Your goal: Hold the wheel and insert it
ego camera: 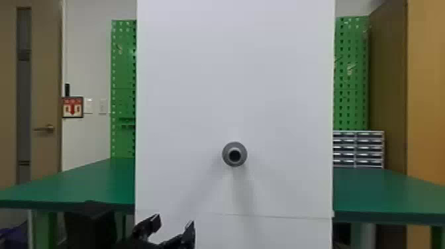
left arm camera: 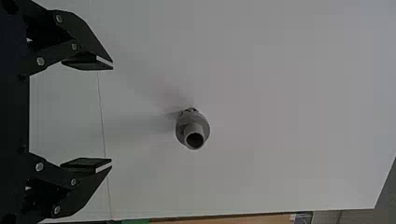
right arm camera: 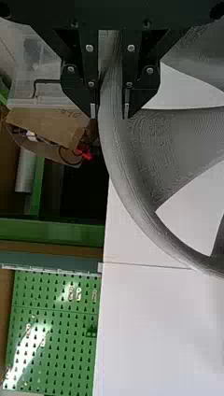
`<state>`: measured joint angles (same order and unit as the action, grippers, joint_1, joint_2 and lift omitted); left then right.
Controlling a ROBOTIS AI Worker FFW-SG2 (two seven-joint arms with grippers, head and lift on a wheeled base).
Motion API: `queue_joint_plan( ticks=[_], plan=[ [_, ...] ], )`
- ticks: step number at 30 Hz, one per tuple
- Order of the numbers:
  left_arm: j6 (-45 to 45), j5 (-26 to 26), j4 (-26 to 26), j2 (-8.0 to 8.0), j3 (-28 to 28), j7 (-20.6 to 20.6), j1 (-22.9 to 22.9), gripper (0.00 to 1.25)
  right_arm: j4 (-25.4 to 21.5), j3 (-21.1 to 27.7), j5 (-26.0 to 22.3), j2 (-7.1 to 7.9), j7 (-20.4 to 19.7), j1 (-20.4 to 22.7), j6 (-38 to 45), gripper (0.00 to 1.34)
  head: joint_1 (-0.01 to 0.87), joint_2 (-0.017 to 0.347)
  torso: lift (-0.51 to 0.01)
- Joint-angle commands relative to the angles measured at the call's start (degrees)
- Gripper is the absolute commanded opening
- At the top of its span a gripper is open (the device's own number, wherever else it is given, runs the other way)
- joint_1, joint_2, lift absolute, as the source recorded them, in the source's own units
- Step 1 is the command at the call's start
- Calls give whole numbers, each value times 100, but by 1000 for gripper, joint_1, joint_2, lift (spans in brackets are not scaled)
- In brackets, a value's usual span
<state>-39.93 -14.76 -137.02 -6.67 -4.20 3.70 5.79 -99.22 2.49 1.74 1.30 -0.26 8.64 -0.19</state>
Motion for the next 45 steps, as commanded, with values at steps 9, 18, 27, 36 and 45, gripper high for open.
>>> queue_joint_plan(
  ticks=[9,18,27,36,45],
  plan=[
    [-428,-44,0,-62,-55,79,177,742,-1,32,2,-7,0,15,1,213,5,117,-477],
    [-560,-88,0,-71,-64,52,230,742,16,41,28,-34,0,23,1,213,5,117,-477],
    [-568,-97,0,-80,-64,35,221,742,-203,-3,20,-69,0,-29,283,213,5,117,-477],
    [-568,-97,0,-80,-64,26,221,742,-1021,-135,64,45,0,-319,1276,212,5,117,-477],
    [-577,-97,0,-80,-64,8,212,742,-1741,-223,-68,142,9,-662,2357,212,5,117,-477]
  ],
)
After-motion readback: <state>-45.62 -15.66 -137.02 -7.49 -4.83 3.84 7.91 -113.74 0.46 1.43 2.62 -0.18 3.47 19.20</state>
